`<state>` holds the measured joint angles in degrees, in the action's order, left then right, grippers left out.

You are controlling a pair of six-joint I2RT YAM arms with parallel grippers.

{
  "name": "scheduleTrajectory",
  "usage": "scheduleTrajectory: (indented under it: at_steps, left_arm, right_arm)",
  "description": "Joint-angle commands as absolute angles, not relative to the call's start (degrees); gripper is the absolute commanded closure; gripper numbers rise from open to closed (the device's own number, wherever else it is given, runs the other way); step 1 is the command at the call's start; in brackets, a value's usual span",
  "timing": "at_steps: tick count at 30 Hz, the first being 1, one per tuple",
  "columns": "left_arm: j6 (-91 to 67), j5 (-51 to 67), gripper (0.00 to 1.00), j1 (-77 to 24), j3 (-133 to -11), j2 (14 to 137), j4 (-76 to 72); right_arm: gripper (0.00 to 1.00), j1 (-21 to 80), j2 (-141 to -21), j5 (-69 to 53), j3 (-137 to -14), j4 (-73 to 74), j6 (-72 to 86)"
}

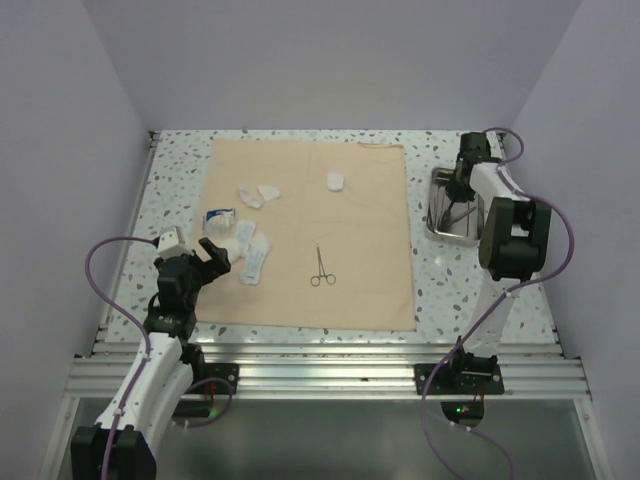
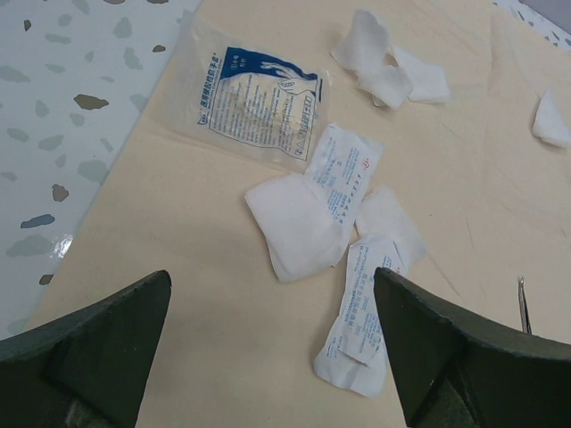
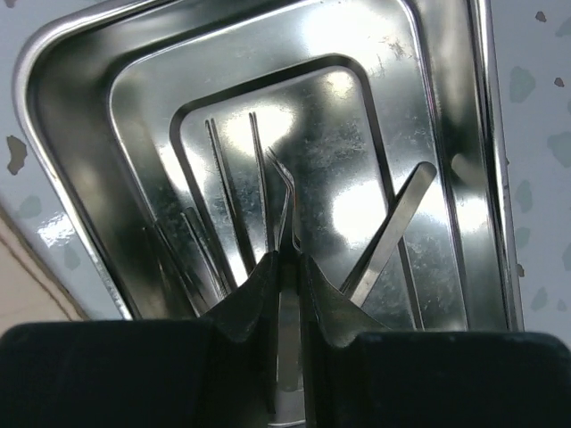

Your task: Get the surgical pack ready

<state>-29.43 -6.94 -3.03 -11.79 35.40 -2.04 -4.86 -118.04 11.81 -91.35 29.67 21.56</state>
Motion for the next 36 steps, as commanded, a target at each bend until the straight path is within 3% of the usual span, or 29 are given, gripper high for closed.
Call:
scheduleTrajectory:
  at_steps: [1, 3, 6, 11, 17, 23, 30, 36]
  left_arm:
    - [-29.4, -6.6, 0.00, -2.9, -14.0, 35.5, -4.1]
    - [-29.4, -6.6, 0.00, -2.9, -14.0, 35.4, -4.0]
    - [-29.4, -6.6, 0.00, -2.9, -13.9, 35.4, -4.1]
    - [-29.4, -6.5, 0.00, -2.8, -14.0, 35.4, -4.1]
    - [-29.4, -6.3, 0.00, -2.8, -14.0, 35.7, -4.3]
    - [-29.3, -6.2, 0.00, -2.9, -13.9, 35.4, -4.2]
    - [-28.9, -5.7, 0.00, -2.9, -13.7, 34.5, -4.2]
    - [-28.9, -5.7, 0.00, -2.9, -13.8, 34.5, -4.1]
  right_arm:
    - [0.93, -4.7, -119.3, 14.2, -95.3, 31.7, 20.6]
    - [0.87, -4.7, -120.1, 14.9, -95.4, 31.7, 20.8]
    - [0.69, -4.7, -120.5, 16.0, -95.6, 32.8, 20.9]
    - [0.59, -4.4, -113.8, 15.6, -91.0, 30.9, 21.5]
    - [0.60, 3.4, -101.1, 10.8, -83.9, 30.6, 20.0]
    - [0.61, 22.8, -93.9, 10.0, -74.0, 26.9, 24.0]
    - [0.60, 40.1, -102.5, 13.3, -76.5, 25.7, 27.6]
    - [0.64, 44.6, -112.7, 14.0, -85.2, 25.8, 29.2]
